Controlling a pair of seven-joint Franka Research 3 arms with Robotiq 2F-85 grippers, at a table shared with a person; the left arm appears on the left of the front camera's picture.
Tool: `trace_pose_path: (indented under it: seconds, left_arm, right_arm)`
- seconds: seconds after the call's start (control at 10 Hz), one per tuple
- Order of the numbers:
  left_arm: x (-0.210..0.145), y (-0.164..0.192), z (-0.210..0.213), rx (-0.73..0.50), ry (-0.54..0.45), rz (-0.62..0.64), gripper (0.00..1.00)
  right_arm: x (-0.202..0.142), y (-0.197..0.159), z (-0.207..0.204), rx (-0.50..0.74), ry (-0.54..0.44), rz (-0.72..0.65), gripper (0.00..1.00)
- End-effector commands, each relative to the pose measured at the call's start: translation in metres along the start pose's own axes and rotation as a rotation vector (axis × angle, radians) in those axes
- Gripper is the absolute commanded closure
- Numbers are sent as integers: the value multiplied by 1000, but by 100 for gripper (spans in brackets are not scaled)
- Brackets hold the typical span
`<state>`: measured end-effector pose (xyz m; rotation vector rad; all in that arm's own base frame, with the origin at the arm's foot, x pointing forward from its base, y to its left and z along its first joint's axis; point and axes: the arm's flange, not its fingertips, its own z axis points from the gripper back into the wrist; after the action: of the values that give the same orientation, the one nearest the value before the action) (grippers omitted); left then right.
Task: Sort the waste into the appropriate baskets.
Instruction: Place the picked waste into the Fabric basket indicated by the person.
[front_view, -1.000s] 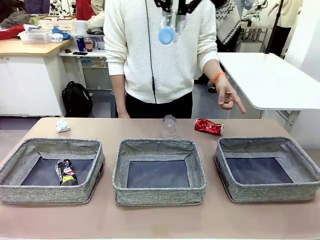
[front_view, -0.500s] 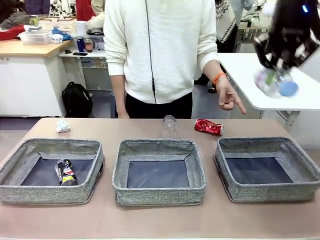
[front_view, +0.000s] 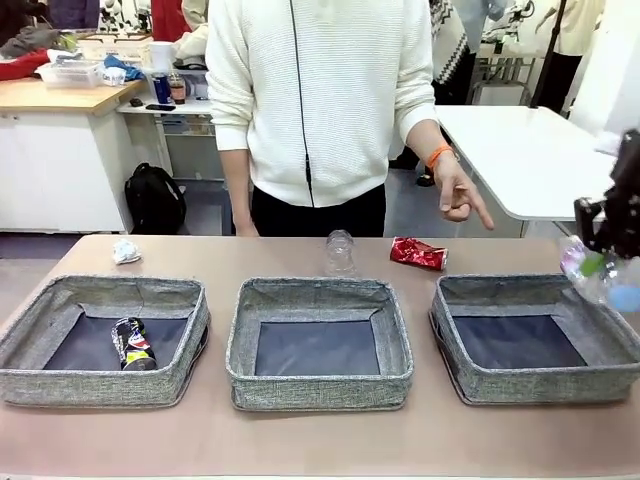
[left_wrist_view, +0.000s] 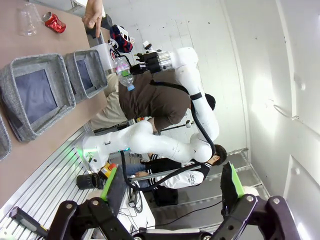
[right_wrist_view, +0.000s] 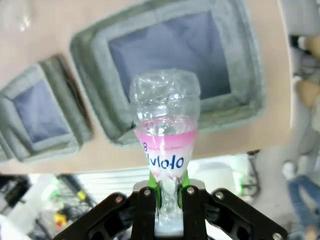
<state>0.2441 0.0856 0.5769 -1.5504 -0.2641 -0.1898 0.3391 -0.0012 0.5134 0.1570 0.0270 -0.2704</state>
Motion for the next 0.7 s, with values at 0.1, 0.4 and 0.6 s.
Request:
trace_pose_path:
  seconds: [0.1, 0.4, 0.6]
  left_arm:
    - [0, -3, -1, -23, -1, -23, 0]
    - [0, -3, -1, -23, -1, -23, 0]
    - [0, -3, -1, -23, -1, -23, 0]
  right_arm:
    - [26, -4, -23, 74, -6, -68, 84]
    - [29, -1, -27, 91, 5, -85, 84]
    - [27, 0, -28, 113, 10, -104, 84]
